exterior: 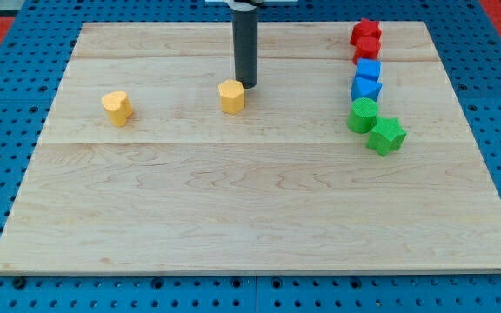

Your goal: Place the yellow hexagon towards the right of yellow heart

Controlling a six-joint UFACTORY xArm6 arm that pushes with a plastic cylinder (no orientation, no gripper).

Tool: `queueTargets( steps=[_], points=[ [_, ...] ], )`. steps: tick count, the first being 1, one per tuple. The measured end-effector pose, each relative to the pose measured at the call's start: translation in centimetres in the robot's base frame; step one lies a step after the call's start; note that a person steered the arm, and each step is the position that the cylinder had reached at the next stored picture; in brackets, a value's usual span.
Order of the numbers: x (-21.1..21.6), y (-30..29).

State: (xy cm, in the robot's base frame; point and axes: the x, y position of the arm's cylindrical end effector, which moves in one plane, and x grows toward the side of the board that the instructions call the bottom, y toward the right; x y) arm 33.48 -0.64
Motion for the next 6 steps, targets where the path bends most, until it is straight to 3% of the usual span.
queueTargets(
  steps=[2, 4, 6],
  points=[
    [3.6, 0.2],
    [6.9, -5.8],
    [7.5, -13.0]
  ],
)
